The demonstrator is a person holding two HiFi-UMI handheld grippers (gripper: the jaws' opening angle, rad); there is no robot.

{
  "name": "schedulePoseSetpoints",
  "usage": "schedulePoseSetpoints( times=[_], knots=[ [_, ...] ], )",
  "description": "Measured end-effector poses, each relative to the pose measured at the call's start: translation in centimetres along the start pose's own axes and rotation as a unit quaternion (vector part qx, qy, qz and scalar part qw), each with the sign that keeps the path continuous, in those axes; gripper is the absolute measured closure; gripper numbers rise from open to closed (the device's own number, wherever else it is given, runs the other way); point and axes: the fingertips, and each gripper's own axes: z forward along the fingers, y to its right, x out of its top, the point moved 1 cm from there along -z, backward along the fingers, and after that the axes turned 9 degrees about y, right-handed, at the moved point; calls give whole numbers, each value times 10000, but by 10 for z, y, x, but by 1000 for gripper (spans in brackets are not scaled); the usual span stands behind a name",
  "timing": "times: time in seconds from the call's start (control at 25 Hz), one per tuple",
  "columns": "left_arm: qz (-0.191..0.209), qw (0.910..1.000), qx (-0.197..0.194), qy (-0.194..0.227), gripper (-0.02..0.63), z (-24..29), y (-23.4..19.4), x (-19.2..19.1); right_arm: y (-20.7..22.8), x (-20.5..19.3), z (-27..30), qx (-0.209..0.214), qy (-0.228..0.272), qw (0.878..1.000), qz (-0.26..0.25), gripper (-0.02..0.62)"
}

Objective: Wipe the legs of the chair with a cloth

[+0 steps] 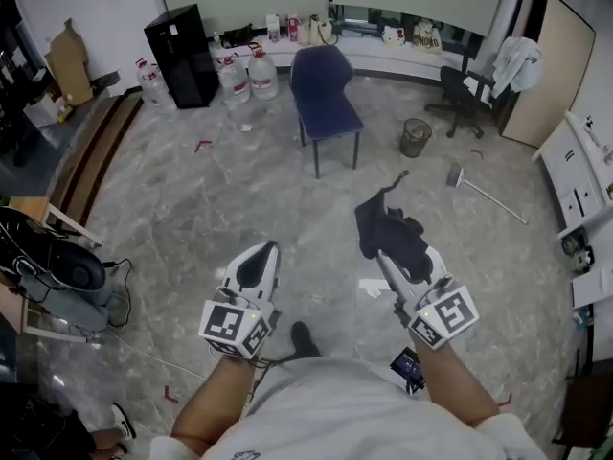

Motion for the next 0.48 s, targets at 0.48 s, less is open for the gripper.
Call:
schedulePoseSetpoints(
  times=[0.48],
  knots=[
    [-62, 9998, -201, 55, 600, 209, -128, -2, 162, -34, 176, -208, 20, 9997, -88, 474]
  ],
)
